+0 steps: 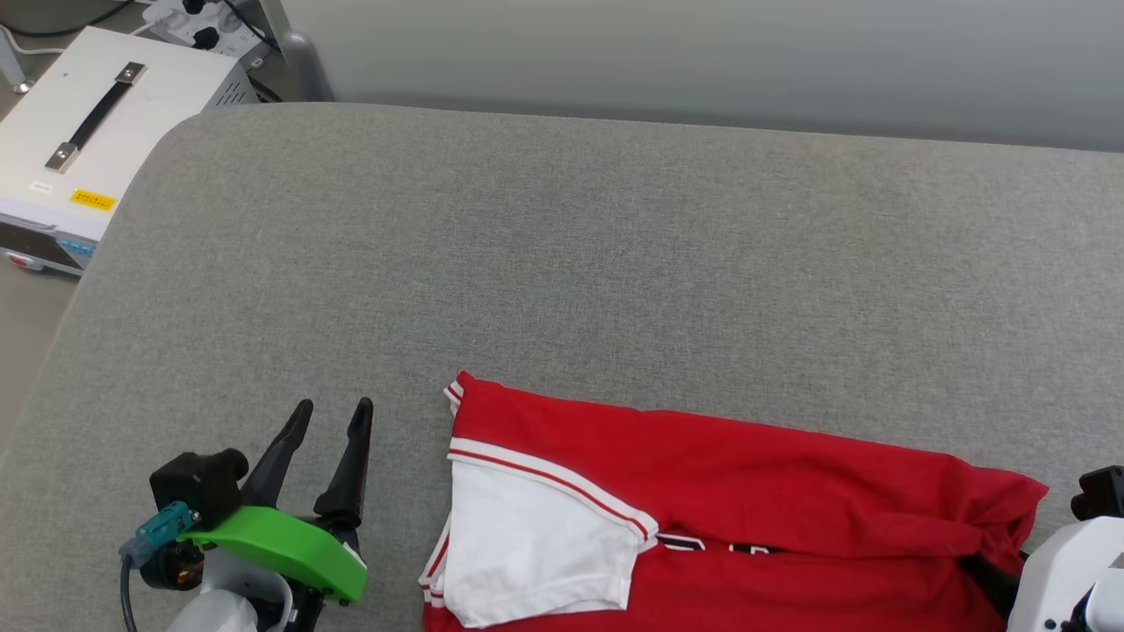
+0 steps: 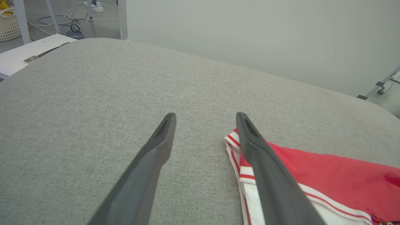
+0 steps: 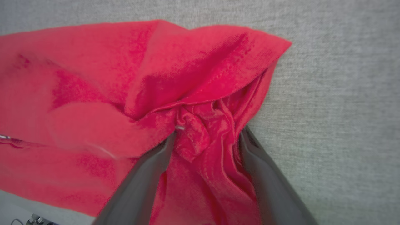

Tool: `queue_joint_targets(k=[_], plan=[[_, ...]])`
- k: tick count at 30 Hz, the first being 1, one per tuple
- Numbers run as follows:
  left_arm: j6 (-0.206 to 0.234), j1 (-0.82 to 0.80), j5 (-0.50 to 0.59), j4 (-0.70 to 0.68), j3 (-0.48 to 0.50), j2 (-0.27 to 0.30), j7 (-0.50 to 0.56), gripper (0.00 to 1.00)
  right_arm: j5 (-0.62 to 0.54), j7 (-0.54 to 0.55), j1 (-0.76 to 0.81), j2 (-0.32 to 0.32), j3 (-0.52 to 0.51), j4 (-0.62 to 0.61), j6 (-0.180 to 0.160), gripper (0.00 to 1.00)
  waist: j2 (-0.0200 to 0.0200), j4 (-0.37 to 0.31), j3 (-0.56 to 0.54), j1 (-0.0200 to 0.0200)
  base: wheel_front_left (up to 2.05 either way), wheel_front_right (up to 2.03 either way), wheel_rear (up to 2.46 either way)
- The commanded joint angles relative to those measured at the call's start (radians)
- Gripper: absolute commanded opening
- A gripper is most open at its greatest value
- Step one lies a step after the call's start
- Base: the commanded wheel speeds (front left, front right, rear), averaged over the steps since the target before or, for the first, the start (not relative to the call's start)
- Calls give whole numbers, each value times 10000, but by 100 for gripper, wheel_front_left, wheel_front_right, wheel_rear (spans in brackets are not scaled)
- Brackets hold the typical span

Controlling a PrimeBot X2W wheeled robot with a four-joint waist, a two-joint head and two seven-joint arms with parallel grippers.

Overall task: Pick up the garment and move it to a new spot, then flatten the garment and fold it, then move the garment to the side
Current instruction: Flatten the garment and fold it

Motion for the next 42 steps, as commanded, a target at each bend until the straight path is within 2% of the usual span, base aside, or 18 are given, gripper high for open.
queue_joint_targets(k=[1,11,22,28,34,35,42], plan=[[-69,-173,90,22,12,-42,-42,100,159,39,62,392,502,326,125,0,0,-12,-39,0,0,0,0],[-60,-90,85,84,-43,-78,-47,100,133,-967,-88,-277,77,705,125,0,0,-131,-239,0,0,0,0],[-46,-17,48,110,-173,-155,-46,100,-745,-1861,-280,-1134,-1621,1206,125,0,0,-308,-596,0,0,0,0],[-44,138,5,158,-211,-239,-51,100,-678,-1814,123,-841,-1534,234,125,0,0,-370,-898,0,0,0,0],[-32,263,-20,172,-197,-289,-55,100,-599,-1300,617,-459,-1246,-1014,125,0,0,-390,-1071,0,0,0,0],[-33,292,-18,172,-206,-343,-58,100,-531,-941,788,-184,-1053,-1686,125,0,0,-377,-1099,0,0,0,0],[-95,322,-22,278,-199,-445,-62,100,-377,-120,806,776,-255,-2951,125,0,0,-330,-1181,0,0,0,0]])
